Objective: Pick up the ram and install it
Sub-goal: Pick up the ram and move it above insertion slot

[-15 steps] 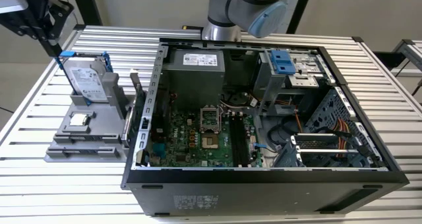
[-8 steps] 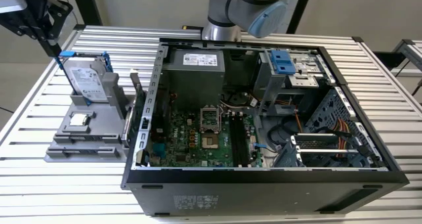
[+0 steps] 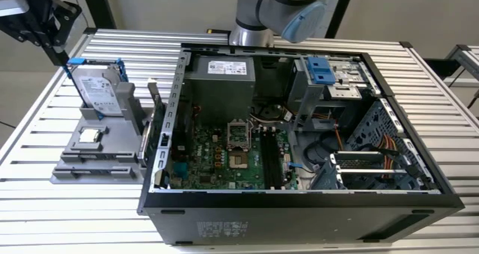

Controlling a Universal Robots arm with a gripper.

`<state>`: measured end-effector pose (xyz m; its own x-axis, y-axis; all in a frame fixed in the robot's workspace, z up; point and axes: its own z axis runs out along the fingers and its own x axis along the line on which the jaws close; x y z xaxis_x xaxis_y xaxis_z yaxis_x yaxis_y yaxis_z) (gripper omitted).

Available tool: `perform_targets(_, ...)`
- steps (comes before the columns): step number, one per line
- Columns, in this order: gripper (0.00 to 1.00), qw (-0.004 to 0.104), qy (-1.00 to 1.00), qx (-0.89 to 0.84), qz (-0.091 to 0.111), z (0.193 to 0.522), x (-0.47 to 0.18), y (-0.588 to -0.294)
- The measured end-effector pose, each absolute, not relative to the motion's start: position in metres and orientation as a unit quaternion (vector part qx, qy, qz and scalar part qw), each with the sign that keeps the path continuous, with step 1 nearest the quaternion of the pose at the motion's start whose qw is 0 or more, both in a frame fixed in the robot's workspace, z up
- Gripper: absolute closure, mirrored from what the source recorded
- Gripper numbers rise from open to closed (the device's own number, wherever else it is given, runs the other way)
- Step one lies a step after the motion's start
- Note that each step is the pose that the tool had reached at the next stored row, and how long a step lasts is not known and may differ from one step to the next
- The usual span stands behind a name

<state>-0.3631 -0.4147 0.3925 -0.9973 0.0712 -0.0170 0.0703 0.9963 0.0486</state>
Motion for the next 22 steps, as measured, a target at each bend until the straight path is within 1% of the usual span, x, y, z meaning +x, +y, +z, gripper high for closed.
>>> perform_targets(22, 1.0, 0.009, 0.999, 0.035, 0.024, 0.392, -0.363, -0.43)
